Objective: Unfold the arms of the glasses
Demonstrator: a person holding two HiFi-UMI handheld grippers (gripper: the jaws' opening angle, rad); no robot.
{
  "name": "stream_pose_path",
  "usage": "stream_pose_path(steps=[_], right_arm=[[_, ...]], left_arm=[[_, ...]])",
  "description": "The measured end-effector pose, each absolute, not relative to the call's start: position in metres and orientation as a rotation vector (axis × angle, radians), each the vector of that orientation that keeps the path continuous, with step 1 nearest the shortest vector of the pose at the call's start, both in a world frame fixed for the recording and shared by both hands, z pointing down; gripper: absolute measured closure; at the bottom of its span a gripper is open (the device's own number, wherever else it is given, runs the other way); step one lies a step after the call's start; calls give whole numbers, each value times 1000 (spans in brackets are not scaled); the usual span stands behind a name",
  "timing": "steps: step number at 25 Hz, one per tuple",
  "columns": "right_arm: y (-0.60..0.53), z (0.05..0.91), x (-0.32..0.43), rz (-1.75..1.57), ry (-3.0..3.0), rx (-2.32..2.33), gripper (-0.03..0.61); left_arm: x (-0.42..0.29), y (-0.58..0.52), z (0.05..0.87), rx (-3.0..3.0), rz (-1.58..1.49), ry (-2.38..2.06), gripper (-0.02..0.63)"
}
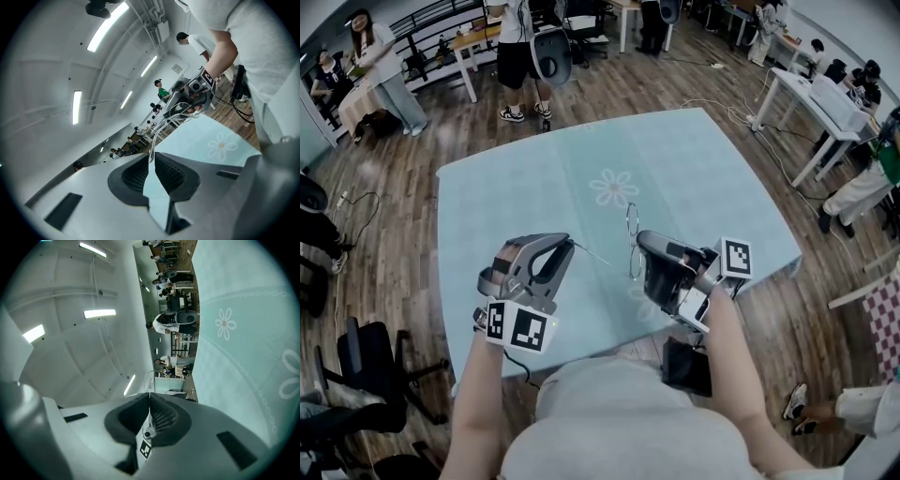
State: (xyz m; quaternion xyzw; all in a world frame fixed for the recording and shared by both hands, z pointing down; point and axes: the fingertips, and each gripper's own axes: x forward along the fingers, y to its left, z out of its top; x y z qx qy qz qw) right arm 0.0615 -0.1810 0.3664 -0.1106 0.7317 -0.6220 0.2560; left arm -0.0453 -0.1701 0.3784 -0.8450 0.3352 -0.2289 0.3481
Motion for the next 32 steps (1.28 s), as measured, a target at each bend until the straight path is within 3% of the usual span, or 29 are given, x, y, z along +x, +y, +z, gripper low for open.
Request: stream_pose_path(steps=[32], right_arm=[[-178, 364, 61, -1666, 1994, -306, 566]], left_arm=[[-62, -111, 368, -2440, -473, 778, 578]])
